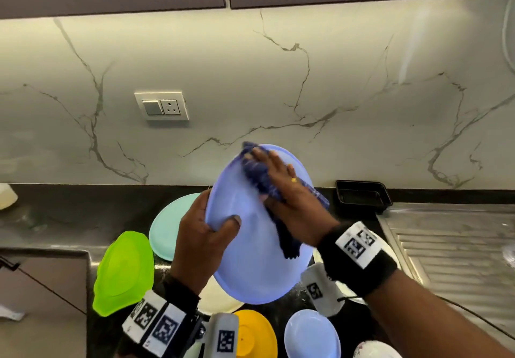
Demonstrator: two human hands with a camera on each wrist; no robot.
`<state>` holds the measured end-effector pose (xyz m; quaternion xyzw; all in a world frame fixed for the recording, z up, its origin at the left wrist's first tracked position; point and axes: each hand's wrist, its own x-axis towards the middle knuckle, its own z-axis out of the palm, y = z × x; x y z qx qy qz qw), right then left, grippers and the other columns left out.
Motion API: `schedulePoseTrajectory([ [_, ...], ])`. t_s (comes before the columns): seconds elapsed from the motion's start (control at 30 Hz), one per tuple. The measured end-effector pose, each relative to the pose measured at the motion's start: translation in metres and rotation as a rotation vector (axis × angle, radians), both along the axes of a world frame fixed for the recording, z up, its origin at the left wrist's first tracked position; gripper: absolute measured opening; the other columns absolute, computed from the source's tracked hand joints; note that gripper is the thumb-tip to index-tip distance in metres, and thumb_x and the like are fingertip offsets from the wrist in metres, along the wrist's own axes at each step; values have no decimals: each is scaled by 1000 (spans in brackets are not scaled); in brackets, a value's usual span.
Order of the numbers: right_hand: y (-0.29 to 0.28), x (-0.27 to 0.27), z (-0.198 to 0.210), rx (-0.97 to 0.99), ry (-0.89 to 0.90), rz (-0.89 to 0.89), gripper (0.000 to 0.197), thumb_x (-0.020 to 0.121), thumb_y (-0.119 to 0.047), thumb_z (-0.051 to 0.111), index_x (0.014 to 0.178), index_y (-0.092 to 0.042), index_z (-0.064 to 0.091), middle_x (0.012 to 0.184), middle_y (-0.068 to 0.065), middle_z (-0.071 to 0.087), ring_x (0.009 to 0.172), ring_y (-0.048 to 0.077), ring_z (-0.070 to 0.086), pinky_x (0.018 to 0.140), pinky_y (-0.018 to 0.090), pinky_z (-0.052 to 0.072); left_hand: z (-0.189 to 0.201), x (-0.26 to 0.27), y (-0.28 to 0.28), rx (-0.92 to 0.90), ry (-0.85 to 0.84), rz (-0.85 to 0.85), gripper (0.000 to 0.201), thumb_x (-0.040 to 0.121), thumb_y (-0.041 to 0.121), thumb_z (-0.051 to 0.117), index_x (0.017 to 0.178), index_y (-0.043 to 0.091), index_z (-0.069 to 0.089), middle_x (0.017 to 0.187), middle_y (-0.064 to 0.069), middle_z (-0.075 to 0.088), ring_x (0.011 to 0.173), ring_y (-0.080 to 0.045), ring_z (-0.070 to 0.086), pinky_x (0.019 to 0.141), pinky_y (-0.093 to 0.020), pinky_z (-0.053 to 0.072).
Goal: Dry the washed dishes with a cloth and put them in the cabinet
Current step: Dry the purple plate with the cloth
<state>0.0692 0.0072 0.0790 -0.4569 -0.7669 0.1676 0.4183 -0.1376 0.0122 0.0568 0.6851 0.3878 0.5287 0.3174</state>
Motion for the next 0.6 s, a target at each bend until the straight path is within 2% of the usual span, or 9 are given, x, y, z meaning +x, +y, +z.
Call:
schedulePoseTrajectory([
  [0.07, 14, 17, -4, -200, 289, -92, 58, 95, -47, 48, 151, -42, 33, 158, -15, 33, 150, 11, 21, 123, 51, 11, -1, -1, -1, -15, -33, -15, 46, 66, 47, 65, 111, 38, 62, 100, 19, 69, 90, -5, 65, 74, -20, 53],
  [0.13, 17, 24, -9, -296, 420, -120, 61, 90, -61, 50, 148, -46, 36, 152, -15, 42, 146, 15, 33, 120, 57, 19, -2, -1, -2, -21, -39, -15, 46, 66, 48, 66, 112, 40, 61, 102, 20, 69, 91, -6, 66, 74, -22, 55],
  [0.2, 11, 14, -9, -231, 321, -122, 64, 93, -58, 47, 152, -50, 22, 160, -21, 25, 151, 10, 17, 123, 54, 11, 0, 4, -1, -56, -56, -8, 44, 68, 49, 66, 110, 38, 63, 103, 18, 70, 94, -9, 67, 80, -33, 57],
  [0.27, -2, -14, -5, -100, 120, -56, 64, 96, -47, 42, 148, -58, 6, 160, -32, 1, 152, 4, -4, 124, 47, -3, 3, 9, 3, -128, -221, -57, 40, 77, 53, 66, 111, 30, 69, 109, 8, 74, 104, -17, 68, 95, -48, 54],
  [0.33, -17, -43, -4, 17, -86, 27, 62, 98, -43, 38, 148, -58, 5, 158, -34, -8, 151, 5, -13, 122, 46, -10, 5, 9, 8, -200, -425, -148, 62, 83, 71, 64, 116, 18, 69, 119, -9, 72, 116, -27, 64, 107, -53, 47],
  [0.4, -24, -55, -8, 60, -188, 61, 59, 99, -42, 36, 152, -48, 11, 160, -30, -8, 151, 7, -15, 121, 47, -11, 6, 6, 12, -206, -490, -224, 87, 78, 83, 55, 123, 8, 63, 120, -14, 70, 117, -29, 64, 103, -44, 51],
  [0.5, -14, -34, -8, 14, -183, 65, 62, 96, -37, 34, 150, -52, 7, 161, -28, -5, 151, 5, -10, 122, 45, -8, 8, 0, 8, -178, -412, -232, 98, 80, 84, 41, 125, -2, 57, 109, -6, 73, 105, -16, 68, 86, -26, 55],
  [0.57, 1, -15, -5, -86, 1, -7, 65, 96, -33, 37, 142, -64, 4, 164, -23, 5, 151, 2, -3, 124, 48, -3, 6, -1, 4, -161, -369, -201, 96, 81, 80, 35, 125, -2, 57, 102, 2, 74, 97, -8, 69, 78, -20, 54],
  [0.6, 8, -7, -3, -146, 126, -49, 65, 99, -31, 40, 139, -69, 6, 163, -24, 9, 151, 1, -2, 124, 49, -1, 7, 1, 2, -161, -369, -195, 97, 80, 79, 36, 128, -2, 56, 104, 1, 74, 98, -8, 69, 79, -20, 54],
])
